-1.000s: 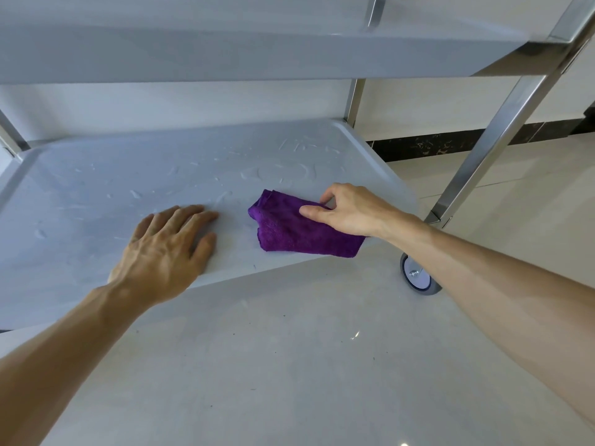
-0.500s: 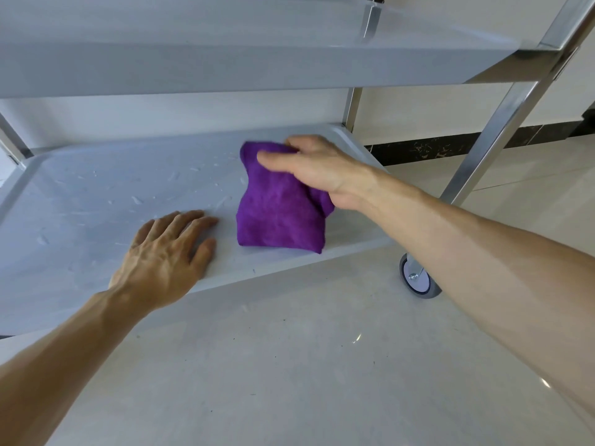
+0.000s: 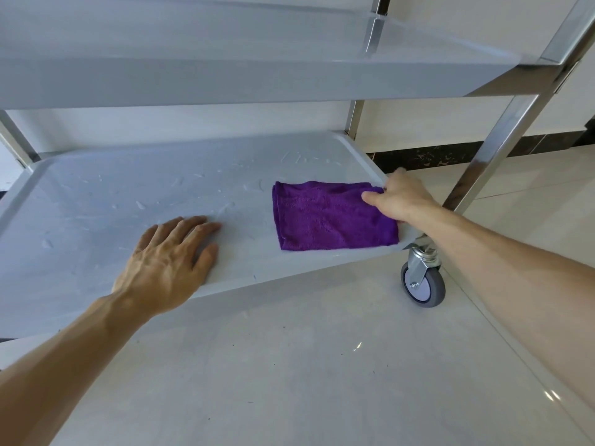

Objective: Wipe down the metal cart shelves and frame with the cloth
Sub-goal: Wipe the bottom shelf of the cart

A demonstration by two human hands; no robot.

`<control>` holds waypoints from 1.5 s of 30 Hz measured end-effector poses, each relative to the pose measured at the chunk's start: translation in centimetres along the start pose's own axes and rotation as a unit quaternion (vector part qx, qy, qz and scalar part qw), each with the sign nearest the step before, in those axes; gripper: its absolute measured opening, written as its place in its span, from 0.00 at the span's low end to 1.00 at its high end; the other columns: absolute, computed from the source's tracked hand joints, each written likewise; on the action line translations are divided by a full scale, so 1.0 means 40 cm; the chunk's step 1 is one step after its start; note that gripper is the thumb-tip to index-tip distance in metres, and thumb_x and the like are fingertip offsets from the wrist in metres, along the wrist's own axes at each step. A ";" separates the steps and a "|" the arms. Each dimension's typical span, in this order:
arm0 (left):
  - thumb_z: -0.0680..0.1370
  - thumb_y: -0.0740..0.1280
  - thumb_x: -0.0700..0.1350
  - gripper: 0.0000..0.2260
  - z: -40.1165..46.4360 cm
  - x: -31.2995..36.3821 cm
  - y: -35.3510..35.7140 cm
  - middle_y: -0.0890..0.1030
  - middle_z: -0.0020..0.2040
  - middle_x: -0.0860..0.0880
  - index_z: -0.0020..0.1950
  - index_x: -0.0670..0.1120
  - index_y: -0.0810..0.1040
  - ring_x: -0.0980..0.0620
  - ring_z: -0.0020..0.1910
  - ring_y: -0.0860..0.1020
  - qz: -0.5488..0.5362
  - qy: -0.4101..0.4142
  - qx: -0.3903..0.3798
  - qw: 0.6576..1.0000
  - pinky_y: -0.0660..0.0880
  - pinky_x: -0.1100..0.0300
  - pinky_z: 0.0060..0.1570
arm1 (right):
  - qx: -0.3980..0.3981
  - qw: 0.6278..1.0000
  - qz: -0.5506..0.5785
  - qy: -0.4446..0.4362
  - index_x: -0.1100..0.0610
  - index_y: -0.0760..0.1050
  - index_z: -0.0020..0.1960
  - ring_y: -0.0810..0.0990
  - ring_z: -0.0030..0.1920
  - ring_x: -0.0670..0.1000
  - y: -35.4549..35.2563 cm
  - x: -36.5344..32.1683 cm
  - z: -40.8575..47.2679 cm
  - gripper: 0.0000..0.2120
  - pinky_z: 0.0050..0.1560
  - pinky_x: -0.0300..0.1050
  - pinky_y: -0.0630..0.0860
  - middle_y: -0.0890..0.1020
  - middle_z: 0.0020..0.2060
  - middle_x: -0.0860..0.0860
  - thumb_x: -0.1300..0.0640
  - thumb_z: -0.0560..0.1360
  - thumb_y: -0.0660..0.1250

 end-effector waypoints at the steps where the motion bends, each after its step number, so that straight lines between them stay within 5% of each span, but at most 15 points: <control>1: 0.77 0.43 0.62 0.30 0.000 0.000 0.000 0.70 0.73 0.55 0.73 0.56 0.69 0.48 0.73 0.65 -0.001 0.000 0.000 1.000 0.58 0.49 0.74 | 0.046 0.995 -0.086 -0.034 0.59 0.67 0.66 0.77 0.57 0.60 -0.001 -0.011 -0.001 0.26 0.53 0.53 0.76 0.76 0.59 0.58 0.45 0.76 0.69; 3: 0.77 0.44 0.62 0.29 0.000 0.000 -0.001 0.70 0.73 0.55 0.73 0.56 0.69 0.48 0.73 0.65 -0.002 -0.001 0.000 1.000 0.59 0.49 0.74 | 0.108 0.973 -0.146 -0.141 0.56 0.66 0.70 0.73 0.63 0.62 0.013 -0.068 -0.017 0.27 0.61 0.58 0.72 0.73 0.65 0.58 0.42 0.78 0.66; 6: 0.77 0.44 0.62 0.29 -0.001 0.000 -0.001 0.70 0.73 0.56 0.73 0.57 0.69 0.48 0.74 0.65 -0.002 -0.002 -0.002 1.000 0.58 0.49 0.74 | 0.048 0.965 -0.109 -0.233 0.49 0.64 0.74 0.68 0.71 0.59 0.069 -0.159 -0.037 0.28 0.68 0.64 0.65 0.68 0.74 0.51 0.36 0.79 0.57; 10: 0.77 0.43 0.63 0.29 0.000 -0.002 -0.001 0.69 0.73 0.56 0.73 0.57 0.68 0.49 0.74 0.64 -0.010 -0.003 -0.005 1.000 0.58 0.49 0.74 | -0.057 0.967 -0.153 -0.194 0.42 0.54 0.78 0.52 0.79 0.60 0.188 -0.172 -0.047 0.34 0.73 0.74 0.45 0.56 0.80 0.49 0.28 0.77 0.45; 13: 0.77 0.43 0.63 0.29 -0.001 -0.006 0.002 0.68 0.74 0.57 0.74 0.58 0.67 0.50 0.74 0.63 -0.011 -0.005 -0.012 1.000 0.57 0.49 0.75 | -0.058 0.957 -0.212 -0.190 0.40 0.47 0.80 0.39 0.80 0.60 0.245 -0.144 -0.059 0.36 0.72 0.73 0.36 0.46 0.81 0.49 0.26 0.75 0.40; 19: 0.77 0.42 0.64 0.29 -0.016 -0.013 -0.001 0.67 0.75 0.58 0.74 0.60 0.65 0.51 0.75 0.61 -0.022 -0.007 -0.018 1.000 0.55 0.50 0.76 | -0.070 0.933 -0.213 -0.281 0.31 0.45 0.76 0.40 0.80 0.51 0.226 -0.058 -0.125 0.37 0.75 0.68 0.37 0.45 0.80 0.40 0.21 0.69 0.35; 23: 0.76 0.42 0.64 0.30 -0.025 -0.006 -0.002 0.66 0.75 0.58 0.75 0.60 0.65 0.51 0.76 0.61 -0.020 -0.001 -0.026 0.999 0.55 0.50 0.76 | -0.098 0.953 -0.162 -0.238 0.23 0.48 0.72 0.40 0.80 0.48 0.133 0.032 -0.092 0.27 0.77 0.61 0.39 0.44 0.80 0.40 0.24 0.74 0.35; 26: 0.76 0.40 0.64 0.31 -0.026 0.000 -0.002 0.65 0.76 0.58 0.75 0.59 0.64 0.51 0.76 0.60 -0.015 0.000 -0.028 1.000 0.54 0.50 0.76 | -0.079 0.980 -0.064 -0.172 0.32 0.54 0.76 0.46 0.80 0.49 0.085 0.075 -0.037 0.25 0.77 0.53 0.46 0.48 0.81 0.47 0.32 0.80 0.44; 30: 0.76 0.39 0.63 0.32 -0.028 0.002 0.001 0.64 0.77 0.57 0.76 0.58 0.63 0.51 0.77 0.59 -0.003 0.005 -0.034 0.999 0.52 0.52 0.76 | -0.058 0.971 -0.183 -0.141 0.43 0.46 0.80 0.42 0.80 0.52 0.113 0.075 -0.026 0.32 0.78 0.54 0.44 0.45 0.81 0.53 0.32 0.80 0.42; 36: 0.76 0.41 0.64 0.32 -0.053 -0.005 -0.005 0.66 0.75 0.56 0.75 0.57 0.66 0.49 0.76 0.61 -0.027 0.006 -0.032 0.999 0.53 0.51 0.75 | -0.067 0.960 -0.204 -0.179 0.41 0.40 0.79 0.38 0.80 0.56 0.168 0.021 -0.112 0.49 0.78 0.57 0.40 0.40 0.80 0.54 0.17 0.65 0.36; 42: 0.75 0.49 0.67 0.27 -0.046 -0.008 -0.052 0.77 0.65 0.55 0.64 0.58 0.77 0.44 0.63 0.73 -0.047 -0.015 0.014 0.999 0.65 0.47 0.62 | -0.039 0.951 -0.215 -0.217 0.41 0.42 0.80 0.40 0.80 0.57 0.182 0.019 -0.193 0.46 0.77 0.56 0.41 0.42 0.81 0.54 0.20 0.68 0.38; 45: 0.79 0.53 0.65 0.24 0.007 0.012 -0.056 0.71 0.72 0.52 0.70 0.56 0.73 0.42 0.70 0.68 -0.052 -0.037 0.019 0.998 0.61 0.43 0.67 | -0.023 0.950 -0.204 -0.237 0.42 0.46 0.80 0.42 0.80 0.58 0.184 0.017 -0.229 0.44 0.78 0.57 0.43 0.43 0.81 0.47 0.21 0.69 0.39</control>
Point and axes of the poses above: each hand's wrist, its own z-axis towards the middle knuckle, its own y-axis out of the palm, x = y × z, the point moved 3 cm from there along z, towards the middle knuckle
